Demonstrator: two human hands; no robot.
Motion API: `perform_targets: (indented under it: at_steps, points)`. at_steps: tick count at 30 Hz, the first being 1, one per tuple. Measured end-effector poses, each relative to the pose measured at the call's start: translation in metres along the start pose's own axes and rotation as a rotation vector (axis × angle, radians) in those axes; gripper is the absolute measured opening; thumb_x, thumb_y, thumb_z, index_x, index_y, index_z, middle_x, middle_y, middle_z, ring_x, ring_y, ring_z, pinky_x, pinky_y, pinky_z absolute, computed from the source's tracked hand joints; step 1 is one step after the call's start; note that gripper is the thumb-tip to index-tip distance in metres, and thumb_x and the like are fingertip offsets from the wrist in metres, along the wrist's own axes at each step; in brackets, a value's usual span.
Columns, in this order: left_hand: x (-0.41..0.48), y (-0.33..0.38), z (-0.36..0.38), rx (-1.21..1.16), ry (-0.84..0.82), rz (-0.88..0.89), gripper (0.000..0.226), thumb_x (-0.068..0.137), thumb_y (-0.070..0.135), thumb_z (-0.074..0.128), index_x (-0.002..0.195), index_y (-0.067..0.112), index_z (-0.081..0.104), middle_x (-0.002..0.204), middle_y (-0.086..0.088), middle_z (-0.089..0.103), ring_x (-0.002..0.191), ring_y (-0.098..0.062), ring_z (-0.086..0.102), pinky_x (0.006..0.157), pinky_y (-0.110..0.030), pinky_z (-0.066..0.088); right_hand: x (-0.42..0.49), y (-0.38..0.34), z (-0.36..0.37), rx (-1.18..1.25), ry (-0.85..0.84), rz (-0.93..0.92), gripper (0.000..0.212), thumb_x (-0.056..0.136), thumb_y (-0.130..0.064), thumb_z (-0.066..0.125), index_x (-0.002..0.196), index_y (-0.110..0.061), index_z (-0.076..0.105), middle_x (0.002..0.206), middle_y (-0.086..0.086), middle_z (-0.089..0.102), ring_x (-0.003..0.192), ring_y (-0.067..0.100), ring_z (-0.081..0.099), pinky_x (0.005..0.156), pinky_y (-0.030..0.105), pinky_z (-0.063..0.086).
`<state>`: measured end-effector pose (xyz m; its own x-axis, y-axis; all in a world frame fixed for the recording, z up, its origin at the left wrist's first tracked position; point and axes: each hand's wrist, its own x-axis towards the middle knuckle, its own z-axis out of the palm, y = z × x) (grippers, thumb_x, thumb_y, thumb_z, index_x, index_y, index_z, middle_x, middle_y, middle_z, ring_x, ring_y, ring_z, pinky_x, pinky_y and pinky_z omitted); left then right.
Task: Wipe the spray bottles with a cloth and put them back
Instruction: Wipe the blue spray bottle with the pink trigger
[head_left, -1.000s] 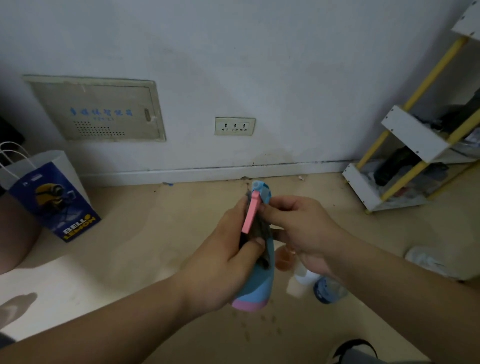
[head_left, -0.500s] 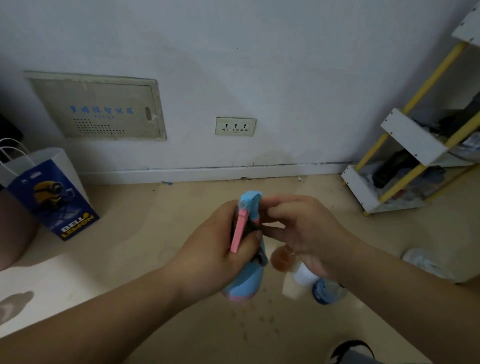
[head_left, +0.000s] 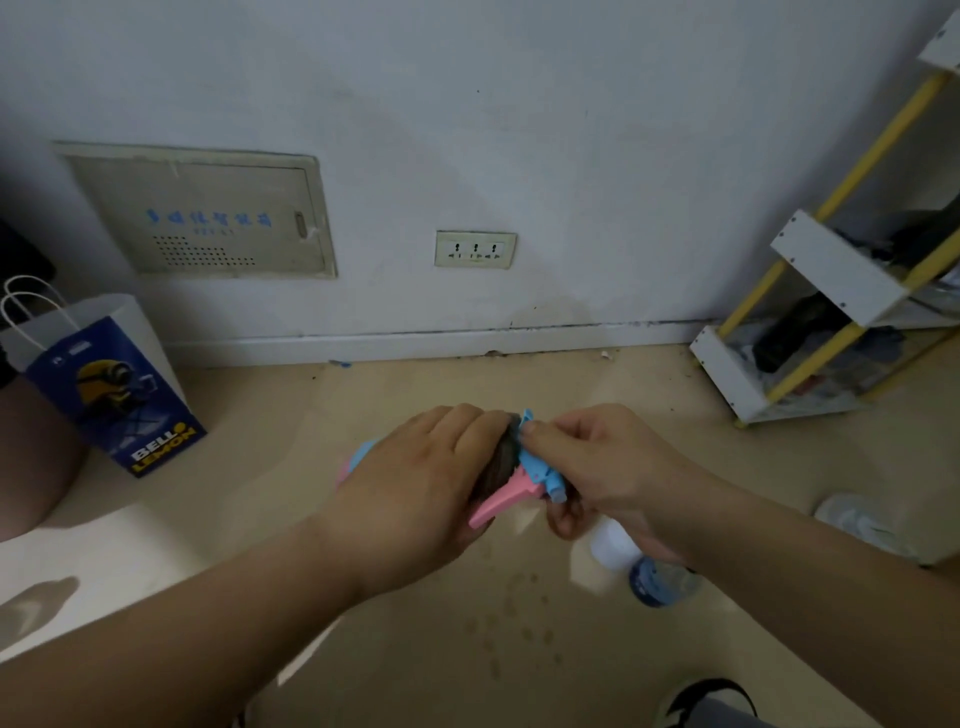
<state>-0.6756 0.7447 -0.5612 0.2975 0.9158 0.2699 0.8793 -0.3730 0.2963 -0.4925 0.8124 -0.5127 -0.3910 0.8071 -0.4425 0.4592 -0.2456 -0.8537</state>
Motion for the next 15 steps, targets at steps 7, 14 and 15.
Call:
perform_targets:
  at_steps: [7,14,15]
  points:
    - [0.006,-0.016,-0.014,-0.296,-0.116,-0.093,0.036,0.101,0.047,0.053,0.136,0.040,0.048,0.115,0.020,0.059,0.100,-0.002,0.057,0.086,-0.025,0.048,0.003,0.002,-0.011,-0.244,0.034,-0.206,0.039,0.101,-0.032,0.058,0.074,-0.007,0.070,0.063,0.028,0.062,0.051,0.027,0.053,0.054,0.041,0.044]
    - [-0.003,-0.027,-0.011,-0.746,-0.089,-0.605,0.040,0.086,0.052,0.042,0.097,0.023,0.068,0.093,0.008,0.071,0.091,-0.015,0.065,0.096,-0.051,0.051,0.002,0.004,-0.016,-0.360,0.038,-0.289,0.038,0.102,-0.030,0.057,0.069,-0.010,0.061,0.055,0.012,0.044,0.049,0.023,0.039,0.046,0.037,0.035]
    - [-0.003,-0.020,-0.012,-0.787,-0.070,-0.616,0.037,0.087,0.048,0.042,0.095,0.022,0.067,0.090,0.007,0.071,0.089,-0.015,0.066,0.095,-0.050,0.051,0.002,0.005,-0.014,-0.368,0.039,-0.300,0.038,0.102,-0.031,0.057,0.070,-0.010,0.061,0.055,0.010,0.045,0.048,0.022,0.039,0.046,0.036,0.035]
